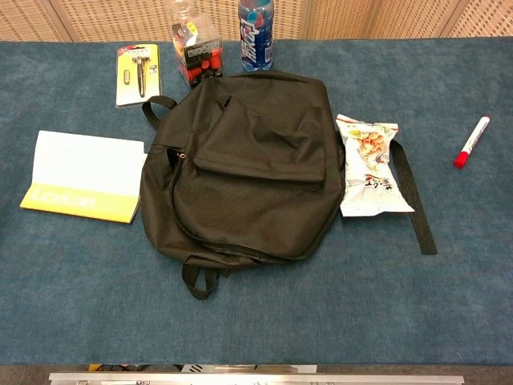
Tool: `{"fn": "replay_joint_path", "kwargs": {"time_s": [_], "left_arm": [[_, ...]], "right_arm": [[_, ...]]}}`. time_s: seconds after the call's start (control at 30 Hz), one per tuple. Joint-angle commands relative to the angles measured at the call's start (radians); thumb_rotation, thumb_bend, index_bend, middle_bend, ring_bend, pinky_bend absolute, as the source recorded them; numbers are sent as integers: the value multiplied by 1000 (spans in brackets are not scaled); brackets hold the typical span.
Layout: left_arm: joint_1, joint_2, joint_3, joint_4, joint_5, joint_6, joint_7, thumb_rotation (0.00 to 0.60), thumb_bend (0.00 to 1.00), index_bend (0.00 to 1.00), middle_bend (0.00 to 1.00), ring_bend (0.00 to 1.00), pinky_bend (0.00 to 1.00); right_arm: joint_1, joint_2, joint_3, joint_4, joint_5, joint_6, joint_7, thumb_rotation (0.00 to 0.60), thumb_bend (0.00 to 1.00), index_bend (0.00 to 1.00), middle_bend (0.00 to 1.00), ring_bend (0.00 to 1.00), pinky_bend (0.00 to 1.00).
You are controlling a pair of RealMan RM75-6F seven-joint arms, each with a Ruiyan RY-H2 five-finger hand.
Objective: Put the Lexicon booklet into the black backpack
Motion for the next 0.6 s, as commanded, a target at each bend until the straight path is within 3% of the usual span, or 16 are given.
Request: {"fn": "replay_joint_path", "kwargs": {"time_s": [0.03,0.6], "left_arm": [[-1,0,1,0,-1,-3,3,600,267,77,116,137,162],[-52,-37,54,66,30,-137,11,600,267,108,122,137,162]], "right_arm": [[0,1,1,1,1,0,1,600,89,268,370,280,378],[12,18,25,-15,23,0,-15,600,89,269,370,280,378]]}}
